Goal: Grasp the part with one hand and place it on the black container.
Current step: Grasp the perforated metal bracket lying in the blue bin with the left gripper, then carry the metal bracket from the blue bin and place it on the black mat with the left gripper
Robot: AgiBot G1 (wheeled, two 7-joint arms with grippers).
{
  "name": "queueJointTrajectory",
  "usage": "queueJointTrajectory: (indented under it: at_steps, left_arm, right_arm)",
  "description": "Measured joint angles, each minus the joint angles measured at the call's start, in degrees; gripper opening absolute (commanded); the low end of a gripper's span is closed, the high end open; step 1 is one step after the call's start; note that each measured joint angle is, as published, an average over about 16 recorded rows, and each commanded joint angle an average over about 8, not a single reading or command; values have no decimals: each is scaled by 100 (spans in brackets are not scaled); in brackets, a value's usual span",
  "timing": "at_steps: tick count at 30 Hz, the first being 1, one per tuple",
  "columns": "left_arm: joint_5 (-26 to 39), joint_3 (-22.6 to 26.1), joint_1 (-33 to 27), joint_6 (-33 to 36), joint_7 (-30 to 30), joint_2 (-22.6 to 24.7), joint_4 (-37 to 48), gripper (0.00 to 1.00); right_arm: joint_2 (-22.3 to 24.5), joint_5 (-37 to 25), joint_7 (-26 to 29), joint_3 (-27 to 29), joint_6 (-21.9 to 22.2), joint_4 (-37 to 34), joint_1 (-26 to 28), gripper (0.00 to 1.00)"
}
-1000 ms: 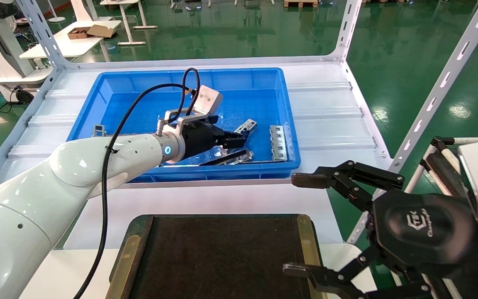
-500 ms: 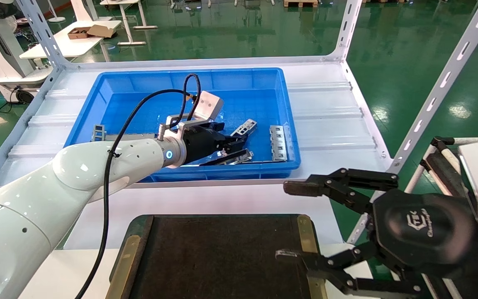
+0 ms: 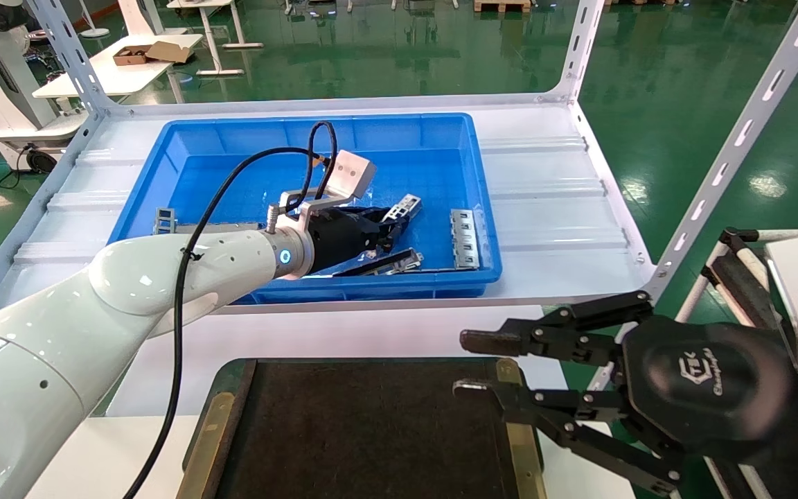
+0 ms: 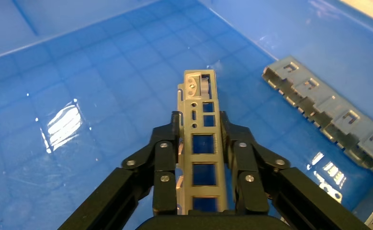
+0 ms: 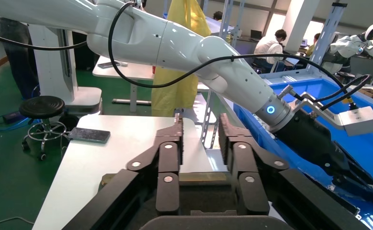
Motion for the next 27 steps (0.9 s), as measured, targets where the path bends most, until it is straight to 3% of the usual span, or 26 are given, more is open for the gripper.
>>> queueJointTrajectory:
  at_steps: [14,27]
  left_arm:
    - [-698,-318,-179,637,694,-301,-43,0]
    - [-1540,-932,28,1923,1413,-1224,-1048,0]
  right_arm:
    - [0,1,0,-1,0,0,0,0]
    - [1,1,-1,-2,1,0,0,0]
